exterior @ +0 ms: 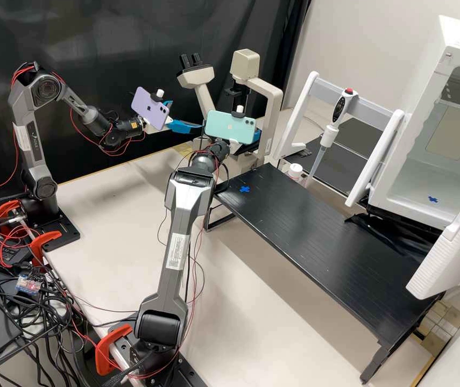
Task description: Move the petri dish to the microscope
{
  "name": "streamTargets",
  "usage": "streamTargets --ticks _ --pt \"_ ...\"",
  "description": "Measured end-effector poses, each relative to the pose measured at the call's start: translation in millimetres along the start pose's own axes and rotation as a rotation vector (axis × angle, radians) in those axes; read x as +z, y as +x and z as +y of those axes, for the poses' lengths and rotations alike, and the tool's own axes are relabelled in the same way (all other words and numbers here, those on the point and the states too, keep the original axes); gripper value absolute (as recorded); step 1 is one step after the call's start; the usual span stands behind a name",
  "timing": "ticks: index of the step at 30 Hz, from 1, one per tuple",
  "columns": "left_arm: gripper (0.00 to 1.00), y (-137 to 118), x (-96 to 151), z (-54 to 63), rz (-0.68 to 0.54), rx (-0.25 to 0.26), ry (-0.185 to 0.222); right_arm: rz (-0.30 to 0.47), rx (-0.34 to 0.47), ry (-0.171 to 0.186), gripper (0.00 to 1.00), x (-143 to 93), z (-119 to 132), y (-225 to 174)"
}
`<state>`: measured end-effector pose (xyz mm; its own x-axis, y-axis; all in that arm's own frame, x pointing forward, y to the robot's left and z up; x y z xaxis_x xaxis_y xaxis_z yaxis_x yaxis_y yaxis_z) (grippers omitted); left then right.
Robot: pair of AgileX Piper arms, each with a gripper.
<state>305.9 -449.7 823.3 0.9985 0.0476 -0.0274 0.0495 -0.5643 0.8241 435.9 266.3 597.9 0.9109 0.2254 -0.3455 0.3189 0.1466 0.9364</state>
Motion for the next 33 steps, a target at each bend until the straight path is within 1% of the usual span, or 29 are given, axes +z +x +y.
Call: streamTargets --ticks 2,3,4,8,14,16,17,18,22,23,25,28,29,30,33 --pt "1.00 0 0 0.0 0.000 0.000 0.000 0.003 -0.014 -0.014 1.00 3 -4 -1" --pt "1.00 0 0 0.0 0.000 0.000 0.000 0.001 -0.020 -0.013 1.00 4 -6 -2" --pt "1.00 0 0 0.0 0.000 0.000 0.000 -0.001 -0.025 0.001 1.00 5 -6 -4" --pt "1.00 0 0 0.0 0.000 0.000 0.000 0.007 -0.034 0.029 1.00 3 -3 -11" --pt "1.00 0 0 0.0 0.000 0.000 0.000 0.044 -0.060 0.019 1.00 -6 4 -31" --pt "1.00 0 0 0.0 0.000 0.000 0.000 0.056 -0.077 0.023 1.00 -9 5 -42" --pt "1.00 0 0 0.0 0.000 0.000 0.000 0.067 -0.073 0.014 1.00 -9 7 -46" --pt "1.00 0 0 0.0 0.000 0.000 0.000 0.073 -0.082 0.013 1.00 -11 7 -54" --pt "1.00 0 0 0.0 0.000 0.000 0.000 0.085 -0.106 -0.011 1.00 -9 10 -77" --pt "1.00 0 0 0.0 0.000 0.000 0.000 0.088 -0.097 -0.022 1.00 -7 13 -87" --pt "1.00 0 0 0.0 0.000 0.000 0.000 0.094 -0.077 -0.030 1.00 -5 17 -100" --pt "1.00 0 0 0.0 0.000 0.000 0.000 0.122 -0.015 -0.029 1.00 -1 27 -120" --pt "1.00 0 0 0.0 0.000 0.000 0.000 0.142 0.019 -0.033 1.00 -1 35 -132" --pt "1.00 0 0 0.0 0.000 0.000 0.000 0.145 0.031 -0.041 1.00 3 36 -138" --pt "1.00 0 0 0.0 0.000 0.000 0.000 0.186 0.149 -0.067 1.00 18 55 -168"
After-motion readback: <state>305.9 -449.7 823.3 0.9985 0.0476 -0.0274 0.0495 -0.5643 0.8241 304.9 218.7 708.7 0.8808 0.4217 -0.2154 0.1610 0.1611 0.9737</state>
